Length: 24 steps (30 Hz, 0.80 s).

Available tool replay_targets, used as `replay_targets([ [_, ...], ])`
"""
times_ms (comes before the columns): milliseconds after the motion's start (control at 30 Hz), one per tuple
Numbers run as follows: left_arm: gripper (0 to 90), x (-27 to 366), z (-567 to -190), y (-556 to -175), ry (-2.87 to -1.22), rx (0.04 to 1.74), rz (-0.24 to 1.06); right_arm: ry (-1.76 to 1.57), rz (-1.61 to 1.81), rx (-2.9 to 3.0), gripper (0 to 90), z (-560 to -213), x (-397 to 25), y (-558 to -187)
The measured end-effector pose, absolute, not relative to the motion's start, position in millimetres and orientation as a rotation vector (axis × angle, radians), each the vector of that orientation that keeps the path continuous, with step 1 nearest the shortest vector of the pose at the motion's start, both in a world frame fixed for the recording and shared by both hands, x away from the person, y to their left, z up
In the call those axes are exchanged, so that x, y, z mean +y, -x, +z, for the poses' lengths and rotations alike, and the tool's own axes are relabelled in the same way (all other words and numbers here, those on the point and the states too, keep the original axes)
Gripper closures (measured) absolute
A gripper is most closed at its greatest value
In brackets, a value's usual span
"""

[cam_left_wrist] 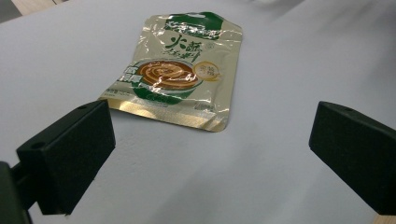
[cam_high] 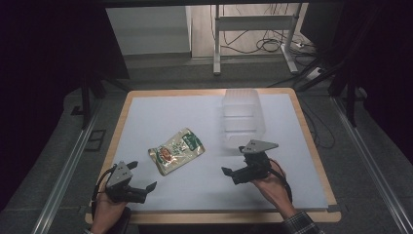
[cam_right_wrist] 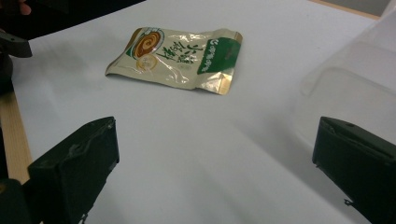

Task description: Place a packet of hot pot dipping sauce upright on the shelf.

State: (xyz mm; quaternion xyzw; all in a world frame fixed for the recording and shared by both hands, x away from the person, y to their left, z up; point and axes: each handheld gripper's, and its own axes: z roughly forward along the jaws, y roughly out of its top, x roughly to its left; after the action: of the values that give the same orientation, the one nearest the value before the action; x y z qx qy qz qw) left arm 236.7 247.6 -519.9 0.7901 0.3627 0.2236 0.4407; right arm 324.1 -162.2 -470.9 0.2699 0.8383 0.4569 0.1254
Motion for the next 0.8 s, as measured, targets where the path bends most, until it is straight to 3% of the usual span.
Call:
replay_targets([
  [800,0.4,246.3,-520.3,-236.5,-1.978,0.892,0.558,-0.773,1.251,2.563,1.2,-497.9,-81.0,-367.8],
])
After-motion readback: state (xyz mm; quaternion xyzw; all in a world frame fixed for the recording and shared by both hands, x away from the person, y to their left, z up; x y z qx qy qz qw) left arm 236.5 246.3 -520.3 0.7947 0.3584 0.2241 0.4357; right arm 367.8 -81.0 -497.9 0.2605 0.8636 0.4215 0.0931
